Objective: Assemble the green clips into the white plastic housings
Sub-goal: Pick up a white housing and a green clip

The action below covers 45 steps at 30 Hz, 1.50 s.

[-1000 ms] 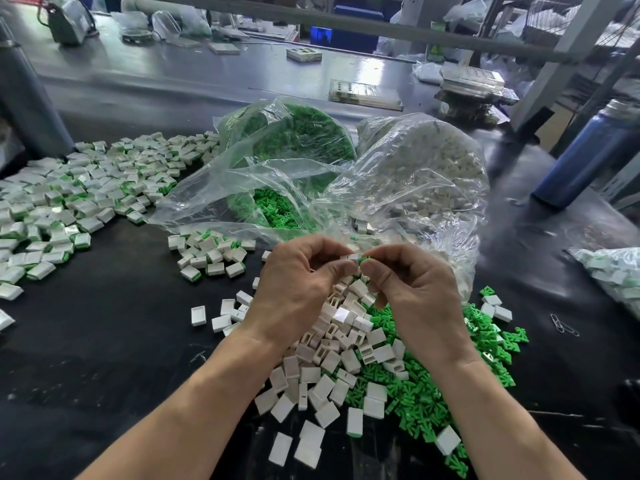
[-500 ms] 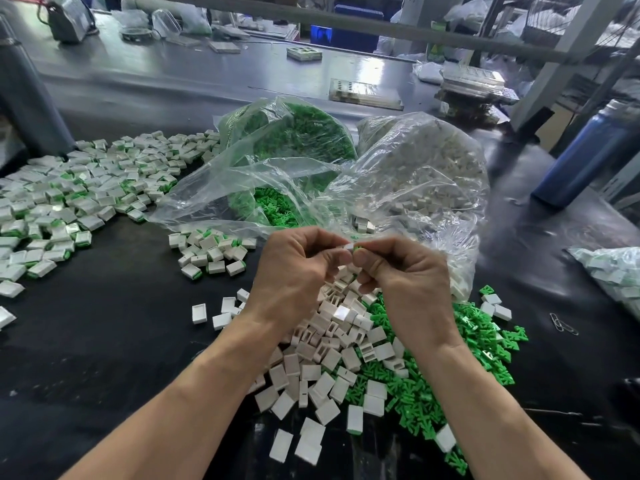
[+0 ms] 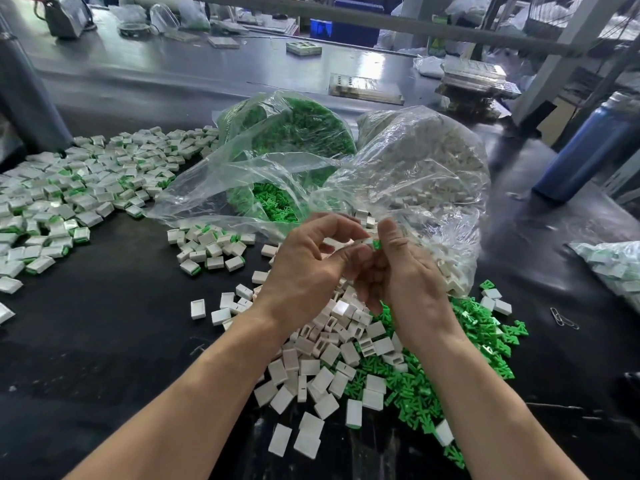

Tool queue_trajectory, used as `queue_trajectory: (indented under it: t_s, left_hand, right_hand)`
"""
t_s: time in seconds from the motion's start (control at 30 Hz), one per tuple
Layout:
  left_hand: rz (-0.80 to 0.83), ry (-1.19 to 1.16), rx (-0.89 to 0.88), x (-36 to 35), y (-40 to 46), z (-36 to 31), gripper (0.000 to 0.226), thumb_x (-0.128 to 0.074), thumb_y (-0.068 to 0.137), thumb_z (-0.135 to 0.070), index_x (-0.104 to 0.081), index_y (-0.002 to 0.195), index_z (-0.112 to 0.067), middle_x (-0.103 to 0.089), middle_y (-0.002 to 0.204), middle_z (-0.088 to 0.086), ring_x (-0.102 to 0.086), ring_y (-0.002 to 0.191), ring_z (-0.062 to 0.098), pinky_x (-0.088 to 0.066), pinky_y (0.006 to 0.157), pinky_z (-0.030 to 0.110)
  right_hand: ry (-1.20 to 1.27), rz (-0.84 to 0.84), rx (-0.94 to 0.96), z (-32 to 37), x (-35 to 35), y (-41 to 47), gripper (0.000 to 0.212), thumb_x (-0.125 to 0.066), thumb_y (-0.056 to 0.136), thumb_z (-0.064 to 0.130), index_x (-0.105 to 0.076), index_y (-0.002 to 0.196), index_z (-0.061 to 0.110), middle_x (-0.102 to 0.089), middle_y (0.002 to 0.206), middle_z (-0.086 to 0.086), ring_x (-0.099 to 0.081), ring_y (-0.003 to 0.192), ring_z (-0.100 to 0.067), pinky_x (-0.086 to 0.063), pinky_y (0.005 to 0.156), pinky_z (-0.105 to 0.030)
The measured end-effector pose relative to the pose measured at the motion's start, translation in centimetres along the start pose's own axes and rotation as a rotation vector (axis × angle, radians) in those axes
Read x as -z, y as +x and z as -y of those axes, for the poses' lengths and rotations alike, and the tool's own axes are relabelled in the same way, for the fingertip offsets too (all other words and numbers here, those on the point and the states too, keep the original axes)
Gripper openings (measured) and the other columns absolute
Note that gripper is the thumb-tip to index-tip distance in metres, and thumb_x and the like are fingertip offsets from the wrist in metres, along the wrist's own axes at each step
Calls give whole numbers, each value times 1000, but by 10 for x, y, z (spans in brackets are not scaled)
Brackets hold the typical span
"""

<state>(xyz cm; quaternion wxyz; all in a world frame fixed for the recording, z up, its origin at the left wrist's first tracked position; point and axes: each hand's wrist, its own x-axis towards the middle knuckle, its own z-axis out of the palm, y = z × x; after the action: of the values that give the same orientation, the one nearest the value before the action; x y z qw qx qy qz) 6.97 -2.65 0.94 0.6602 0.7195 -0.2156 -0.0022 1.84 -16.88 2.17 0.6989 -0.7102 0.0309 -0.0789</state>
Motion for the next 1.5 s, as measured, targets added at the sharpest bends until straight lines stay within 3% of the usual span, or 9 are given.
queue_trajectory:
  t_s: [0.13,0.33,0.5,0.67,0.8,1.17,1.5]
  left_hand:
    - [27,-106,-3,-4,-1,1,7,-79,84,-26,-76,90,-26,-69,115,-8,-71,85,24,-61,83,54]
    - [75,-286,-20,-4,-3,-1,6,-73,90,-11,-73,96,-13,-71,93,19,-68,67,34,-61,63,46]
    - [47,-334,-4,-2,-2,-3,7,-73,93,-8,-73,99,-9,-76,93,8,-74,80,20,-61,69,27]
    - [51,-329,23,-3,-5,-3,8,-71,94,-5,-75,97,-11,-77,97,7,-75,85,19,-61,72,27]
    - [59,-335,29,-7,-5,-5,6,-72,93,-9,-76,97,-11,-78,96,9,-75,83,20,-61,71,29]
    - [35,-234,56,-12,-9,-8,7,-74,94,-7,-75,100,-6,-77,93,9,-73,83,17,-60,75,27]
    - [-11,-239,83,-12,-12,-13,7,-74,93,-9,-76,99,-6,-78,92,6,-75,82,16,-59,70,25]
  right_hand:
    - [34,1,-12,-1,-3,0,64,-39,104,58,-72,72,14,-67,68,-12,-53,55,-26,-38,42,-32]
    - [-79,39,-5,12,-8,6,62,-31,105,56,-69,66,27,-64,62,-4,-53,52,-22,-40,43,-33]
    - [-43,82,-58,22,-15,17,69,-28,113,40,-65,54,34,-45,51,7,-40,44,-11,-32,39,-24]
    - [127,21,-103,8,-23,10,65,-28,112,42,-70,63,38,-41,50,8,-35,42,-13,-27,36,-23]
    - [208,-7,-117,7,-20,8,67,-31,111,45,-68,57,33,-41,50,6,-36,42,-12,-29,38,-21]
    - [150,-58,-83,3,-18,8,72,-27,111,30,-63,49,34,-41,49,11,-34,42,-6,-30,39,-21]
    - [177,-105,-63,-3,-28,14,58,-31,94,42,-65,47,38,-40,43,14,-35,37,-4,-29,38,-17]
